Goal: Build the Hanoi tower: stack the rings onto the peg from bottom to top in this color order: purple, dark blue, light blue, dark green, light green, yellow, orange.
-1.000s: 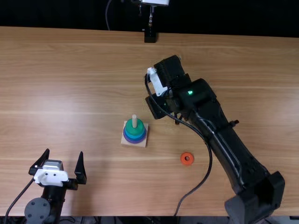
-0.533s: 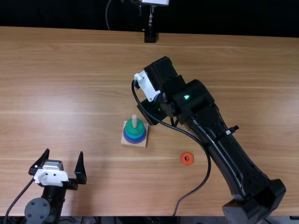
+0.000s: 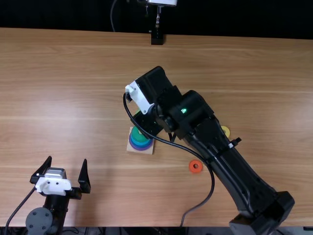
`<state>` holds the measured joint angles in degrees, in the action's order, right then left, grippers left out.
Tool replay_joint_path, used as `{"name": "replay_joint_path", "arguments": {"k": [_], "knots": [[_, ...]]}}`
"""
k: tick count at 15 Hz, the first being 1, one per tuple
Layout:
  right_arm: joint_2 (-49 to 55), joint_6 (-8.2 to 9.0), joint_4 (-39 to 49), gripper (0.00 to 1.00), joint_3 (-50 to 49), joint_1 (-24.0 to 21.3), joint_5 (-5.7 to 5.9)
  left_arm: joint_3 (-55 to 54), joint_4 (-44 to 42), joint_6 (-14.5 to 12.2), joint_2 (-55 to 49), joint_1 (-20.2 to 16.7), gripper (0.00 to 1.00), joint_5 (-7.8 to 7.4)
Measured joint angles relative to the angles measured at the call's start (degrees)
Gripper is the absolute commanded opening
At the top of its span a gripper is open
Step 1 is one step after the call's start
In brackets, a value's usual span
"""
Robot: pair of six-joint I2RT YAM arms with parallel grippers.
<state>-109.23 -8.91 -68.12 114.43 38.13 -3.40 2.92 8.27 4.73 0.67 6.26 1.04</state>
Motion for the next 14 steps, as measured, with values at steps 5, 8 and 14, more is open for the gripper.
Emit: {"name": "replay_joint_path", "arguments": {"k": [5, 8, 14], "knots": [[0.00, 0.04, 0.02, 0.00, 0.00, 1.25, 0.00, 0.00, -0.02, 0.04, 0.00, 0.02, 1.00, -0.02], [0.00, 0.02, 0.04, 0.00, 0.00, 1.22, 0.00, 0.00, -0.02, 0.02, 0.00, 0.02, 1.00, -0.02], [0.00, 0.02, 0.42, 0.00, 0.00, 1.22, 0.00, 0.00, -0.02, 0.00, 0.00, 0.02, 1.00, 0.02]]}}
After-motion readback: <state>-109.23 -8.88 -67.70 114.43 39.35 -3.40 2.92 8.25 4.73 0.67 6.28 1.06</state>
